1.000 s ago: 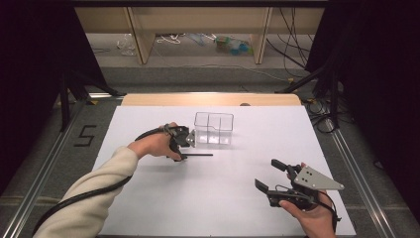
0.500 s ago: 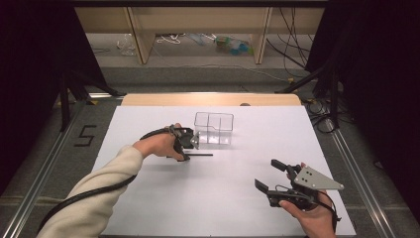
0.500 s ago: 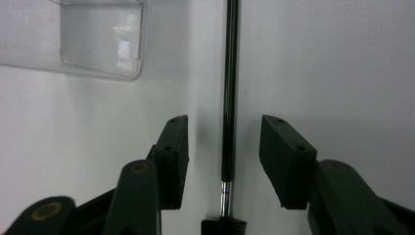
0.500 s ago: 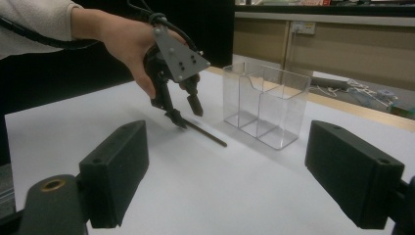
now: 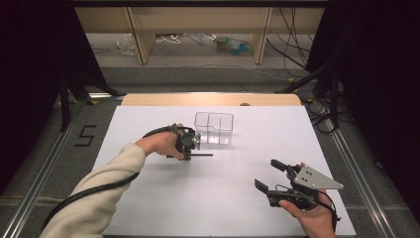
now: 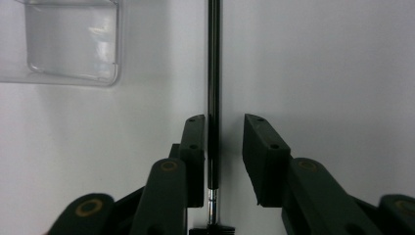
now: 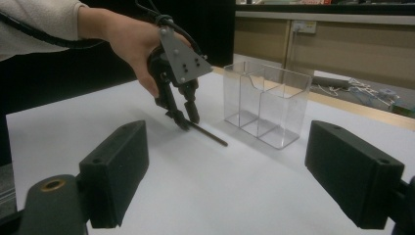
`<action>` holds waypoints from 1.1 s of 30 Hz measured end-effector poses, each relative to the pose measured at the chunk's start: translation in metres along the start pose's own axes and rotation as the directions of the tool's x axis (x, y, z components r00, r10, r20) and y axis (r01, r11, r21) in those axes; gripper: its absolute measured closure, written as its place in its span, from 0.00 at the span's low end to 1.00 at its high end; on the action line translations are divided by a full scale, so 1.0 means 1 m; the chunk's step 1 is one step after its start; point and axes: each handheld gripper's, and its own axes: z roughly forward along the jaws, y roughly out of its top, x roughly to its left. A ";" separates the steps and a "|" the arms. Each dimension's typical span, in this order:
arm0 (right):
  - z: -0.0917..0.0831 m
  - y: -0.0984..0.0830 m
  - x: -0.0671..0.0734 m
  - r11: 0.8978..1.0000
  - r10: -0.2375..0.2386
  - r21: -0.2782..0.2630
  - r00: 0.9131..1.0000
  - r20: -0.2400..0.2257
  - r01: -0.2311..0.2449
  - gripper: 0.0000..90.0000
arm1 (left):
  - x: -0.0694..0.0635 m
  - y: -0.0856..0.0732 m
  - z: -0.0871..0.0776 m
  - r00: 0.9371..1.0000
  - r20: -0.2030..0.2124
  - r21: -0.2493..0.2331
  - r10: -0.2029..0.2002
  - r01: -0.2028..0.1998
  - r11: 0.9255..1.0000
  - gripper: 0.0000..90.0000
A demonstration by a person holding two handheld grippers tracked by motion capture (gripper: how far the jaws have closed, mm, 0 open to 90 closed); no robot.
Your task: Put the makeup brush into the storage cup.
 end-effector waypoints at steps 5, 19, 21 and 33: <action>-0.001 0.000 0.000 1.000 0.002 0.005 1.000 -0.002 -0.002 0.19 | 0.000 0.002 0.001 0.999 0.026 0.013 -0.019 0.018 1.000 0.87; 0.001 0.000 -0.001 0.999 -0.025 -0.023 1.000 0.004 0.025 0.19 | -0.004 0.013 0.002 1.000 0.023 0.080 -0.006 0.004 0.997 0.94; 0.001 0.000 -0.002 0.999 -0.025 -0.023 1.000 0.003 0.025 0.19 | -0.005 0.013 0.002 1.000 0.016 0.079 -0.002 0.001 0.997 0.95; -0.001 0.000 0.000 1.000 0.001 0.008 1.000 -0.005 -0.001 0.19 | -0.005 0.014 0.002 1.000 0.013 0.091 -0.011 0.010 0.996 0.95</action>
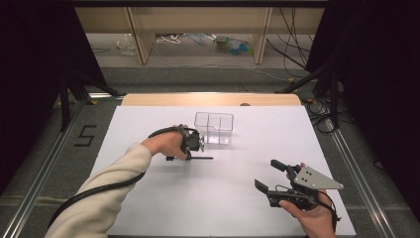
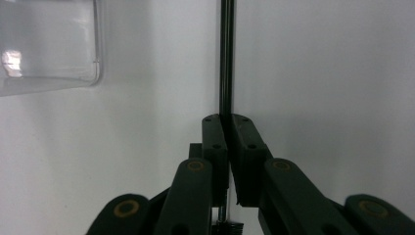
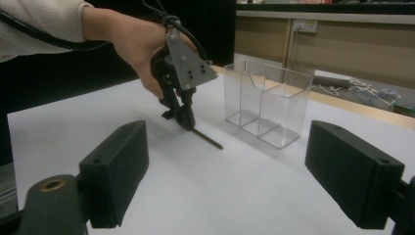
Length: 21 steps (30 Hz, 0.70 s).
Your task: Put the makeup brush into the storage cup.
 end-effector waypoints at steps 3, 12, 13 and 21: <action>0.000 0.000 0.000 1.000 0.000 0.000 1.000 0.000 0.000 0.19 | 0.001 0.000 0.000 1.000 0.005 -0.002 -0.009 0.009 1.000 0.95; 0.000 0.000 0.000 1.000 -0.002 -0.001 1.000 0.009 0.003 0.19 | -0.001 -0.002 -0.001 1.000 0.004 -0.004 -0.010 0.011 1.000 0.95; 0.000 0.000 0.000 1.000 -0.004 0.006 1.000 0.005 0.004 0.19 | -0.001 -0.002 -0.001 1.000 0.002 -0.003 -0.009 0.009 1.000 0.95; 0.000 0.000 0.000 1.000 -0.008 0.016 1.000 0.005 0.008 0.19 | -0.004 -0.004 -0.007 1.000 -0.011 -0.008 0.009 -0.009 1.000 0.95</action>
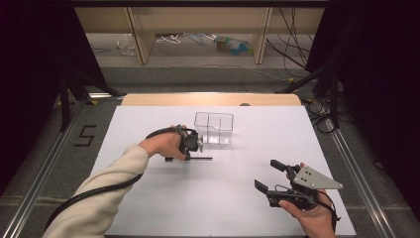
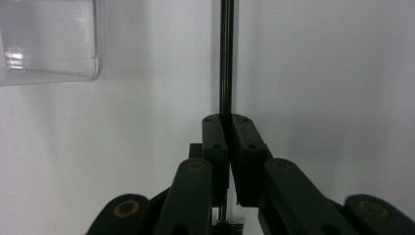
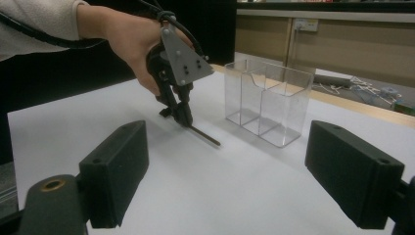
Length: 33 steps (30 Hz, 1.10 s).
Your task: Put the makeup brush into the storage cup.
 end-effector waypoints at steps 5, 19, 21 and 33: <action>0.002 -0.001 0.000 1.000 0.004 -0.004 1.000 -0.010 -0.004 0.19 | -0.002 -0.002 -0.008 1.000 -0.010 -0.004 0.008 -0.008 1.000 0.95; 0.003 -0.001 0.001 1.000 -0.003 0.009 1.000 -0.015 0.004 0.19 | -0.016 0.000 -0.031 0.999 -0.029 -0.023 0.043 -0.044 0.999 0.95; 0.005 -0.002 0.001 1.000 -0.004 0.005 1.000 -0.021 0.004 0.19 | -0.019 0.001 -0.036 0.998 -0.031 -0.029 0.051 -0.051 0.998 0.95; 0.010 -0.001 0.000 0.999 -0.032 0.022 0.999 -0.039 0.033 0.20 | -0.032 0.008 -0.057 0.995 -0.045 -0.048 0.090 -0.093 0.995 0.95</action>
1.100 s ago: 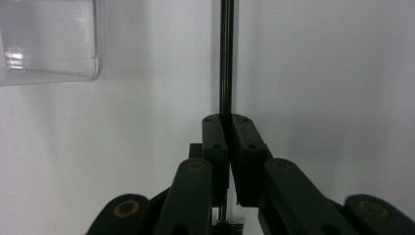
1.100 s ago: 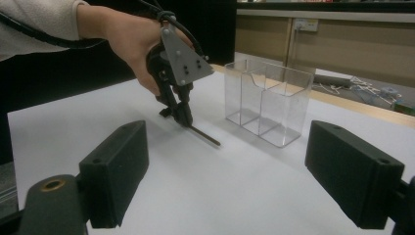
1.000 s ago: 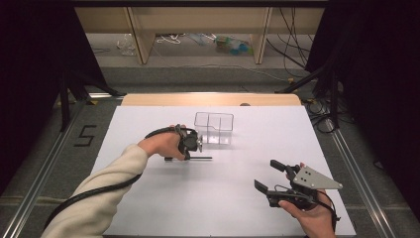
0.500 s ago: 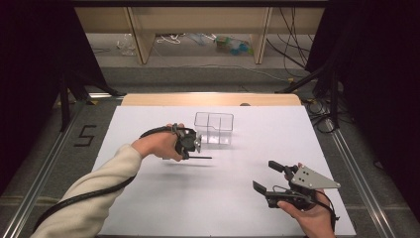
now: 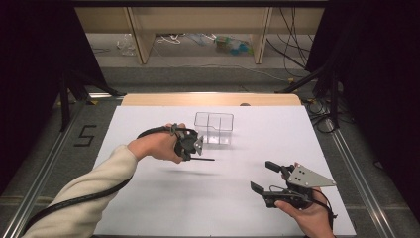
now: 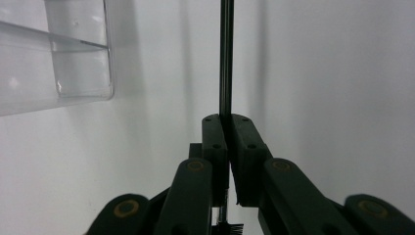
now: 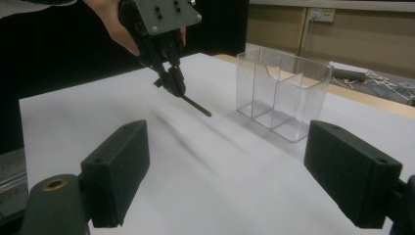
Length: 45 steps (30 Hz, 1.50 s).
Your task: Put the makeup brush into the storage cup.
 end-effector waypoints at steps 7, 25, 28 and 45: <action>0.004 0.000 -0.002 1.000 -0.012 0.005 1.000 -0.004 0.012 0.21 | -0.009 0.009 -0.014 1.000 0.004 -0.019 0.029 -0.029 0.999 0.95; 0.026 0.003 -0.001 0.999 -0.031 0.033 0.998 -0.057 0.033 0.22 | -0.025 0.034 -0.037 0.995 0.004 -0.038 0.100 -0.099 0.994 0.95; 0.030 0.005 0.000 0.998 -0.033 0.045 0.997 -0.067 0.036 0.23 | -0.028 0.039 -0.039 0.994 0.009 -0.044 0.110 -0.110 0.993 0.95; 0.052 0.009 0.006 0.995 -0.070 0.060 0.991 -0.118 0.077 0.31 | -0.038 0.070 -0.050 0.983 0.017 -0.061 0.181 -0.179 0.982 0.95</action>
